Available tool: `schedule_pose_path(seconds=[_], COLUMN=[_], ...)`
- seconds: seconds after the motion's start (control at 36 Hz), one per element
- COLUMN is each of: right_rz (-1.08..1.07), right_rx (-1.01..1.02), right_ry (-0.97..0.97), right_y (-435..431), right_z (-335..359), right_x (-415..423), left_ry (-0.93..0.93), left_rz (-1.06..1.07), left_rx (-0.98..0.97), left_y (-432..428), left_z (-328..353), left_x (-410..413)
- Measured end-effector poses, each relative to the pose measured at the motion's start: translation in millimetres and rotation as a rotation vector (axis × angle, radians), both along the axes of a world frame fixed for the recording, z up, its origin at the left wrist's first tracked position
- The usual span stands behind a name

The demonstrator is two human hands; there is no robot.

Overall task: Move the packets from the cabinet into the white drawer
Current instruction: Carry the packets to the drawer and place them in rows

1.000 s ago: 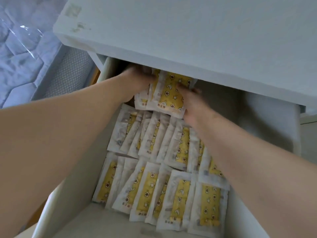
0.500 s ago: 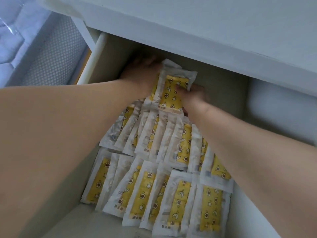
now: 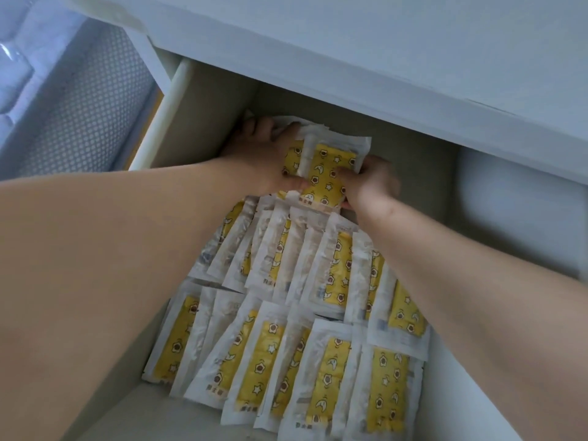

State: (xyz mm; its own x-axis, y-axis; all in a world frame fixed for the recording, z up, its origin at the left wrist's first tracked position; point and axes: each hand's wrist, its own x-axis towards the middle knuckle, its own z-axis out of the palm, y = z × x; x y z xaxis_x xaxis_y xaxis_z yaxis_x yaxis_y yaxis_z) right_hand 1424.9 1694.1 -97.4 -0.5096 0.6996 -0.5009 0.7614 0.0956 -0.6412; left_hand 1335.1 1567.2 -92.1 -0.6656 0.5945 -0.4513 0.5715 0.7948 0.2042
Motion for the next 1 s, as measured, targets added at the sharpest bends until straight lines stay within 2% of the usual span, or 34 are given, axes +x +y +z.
schedule_pose_path(seconds=[0.17,0.25,0.39,0.47,0.67,0.89,0.94,1.0], right_rz=[-0.015,-0.078,-0.126,-0.141,0.026,0.089,0.116,0.217], right_rx=[0.091,0.133,0.199,0.147,0.045,0.046,0.121,0.326], right_ry=[0.003,-0.001,-0.012,0.010,0.086,0.021,-0.022,-0.070], right_y=[5.1,11.6,23.1,21.8,9.8,8.5,9.8,9.0], right_z=[-4.6,-6.9,-8.4,-5.3,-3.2,-5.2,-1.4,5.8], right_x=[1.7,4.3,11.4,12.6,13.9,6.4,7.4,13.5], left_ry=[0.020,-0.043,-0.095,-0.092,-0.085,0.019,0.050,0.039], left_rz=[-0.066,-0.083,0.013,0.085,0.095,0.072,0.063,0.111], left_rx=[0.039,0.041,0.147,0.195,0.099,0.095,0.074,0.124], left_y=[1.2,3.6,10.7,14.0,14.4,9.9,8.3,7.4], left_z=[-1.2,0.5,3.0,4.8,8.0,3.9,3.9,3.0], left_x=[0.5,0.3,5.0,1.7,-3.5,-6.5,-3.6,-1.0])
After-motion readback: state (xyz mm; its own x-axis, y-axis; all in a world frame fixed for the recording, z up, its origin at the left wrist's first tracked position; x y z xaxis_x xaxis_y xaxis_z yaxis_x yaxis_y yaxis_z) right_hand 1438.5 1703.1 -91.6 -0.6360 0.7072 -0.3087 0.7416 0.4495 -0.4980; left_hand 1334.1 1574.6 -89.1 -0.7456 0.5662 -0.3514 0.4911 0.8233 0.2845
